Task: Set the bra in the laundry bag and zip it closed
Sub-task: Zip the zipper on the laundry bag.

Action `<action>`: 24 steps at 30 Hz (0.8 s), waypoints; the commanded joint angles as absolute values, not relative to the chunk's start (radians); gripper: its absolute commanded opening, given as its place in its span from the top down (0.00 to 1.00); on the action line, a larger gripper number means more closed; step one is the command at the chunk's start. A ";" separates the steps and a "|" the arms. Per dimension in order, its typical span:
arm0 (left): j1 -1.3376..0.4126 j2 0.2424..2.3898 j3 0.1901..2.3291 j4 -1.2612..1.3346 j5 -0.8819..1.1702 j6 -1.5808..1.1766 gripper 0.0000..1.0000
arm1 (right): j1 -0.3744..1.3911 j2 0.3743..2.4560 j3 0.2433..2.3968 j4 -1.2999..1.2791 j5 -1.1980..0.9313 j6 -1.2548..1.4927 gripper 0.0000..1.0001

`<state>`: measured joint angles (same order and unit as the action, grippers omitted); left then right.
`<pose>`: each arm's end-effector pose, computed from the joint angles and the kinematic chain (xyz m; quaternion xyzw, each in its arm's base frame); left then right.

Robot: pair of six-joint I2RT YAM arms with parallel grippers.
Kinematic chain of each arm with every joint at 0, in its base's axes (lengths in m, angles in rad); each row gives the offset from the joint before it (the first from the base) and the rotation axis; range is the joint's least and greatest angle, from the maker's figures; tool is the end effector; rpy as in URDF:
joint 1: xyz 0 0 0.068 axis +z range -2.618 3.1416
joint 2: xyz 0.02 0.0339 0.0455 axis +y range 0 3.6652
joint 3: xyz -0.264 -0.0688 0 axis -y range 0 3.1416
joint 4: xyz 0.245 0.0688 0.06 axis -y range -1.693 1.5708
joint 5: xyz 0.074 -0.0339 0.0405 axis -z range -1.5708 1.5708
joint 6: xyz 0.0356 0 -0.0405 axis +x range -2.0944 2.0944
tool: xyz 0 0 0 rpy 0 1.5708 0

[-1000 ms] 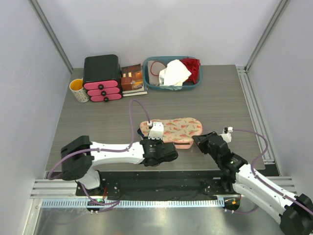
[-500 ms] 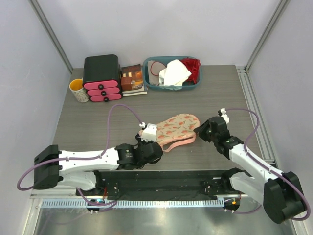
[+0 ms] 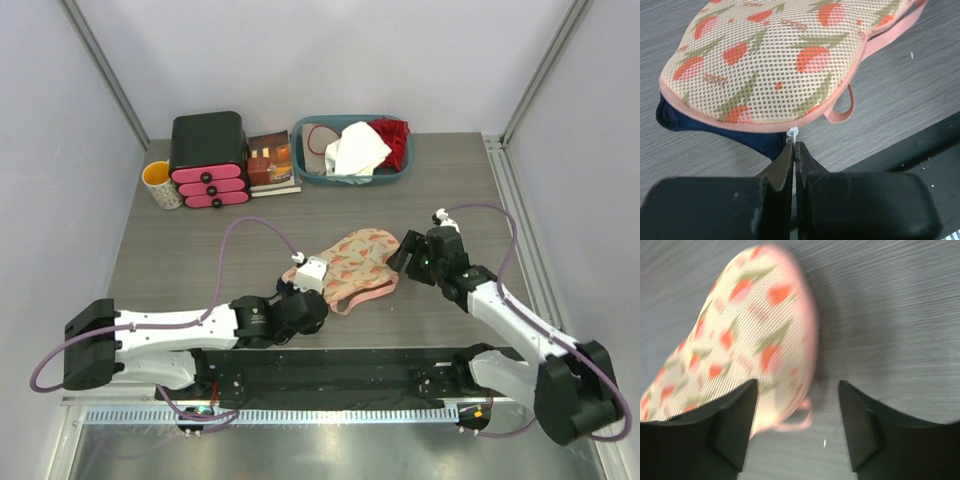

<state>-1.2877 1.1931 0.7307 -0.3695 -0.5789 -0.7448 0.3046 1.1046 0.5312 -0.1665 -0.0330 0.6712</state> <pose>0.0853 -0.2236 0.2266 0.1403 0.8886 -0.1541 0.4085 0.2101 0.0673 0.1929 0.1602 0.9007 0.2025 0.3494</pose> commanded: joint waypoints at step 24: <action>-1.338 1.394 0.960 -0.261 -0.491 -0.657 1.00 | 0.632 0.999 0.311 0.247 -0.126 1.187 0.36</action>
<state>-1.3270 1.3926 0.9180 -0.2829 -0.4957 -0.6708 0.6247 0.9844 0.2859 0.1326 -0.1589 1.1488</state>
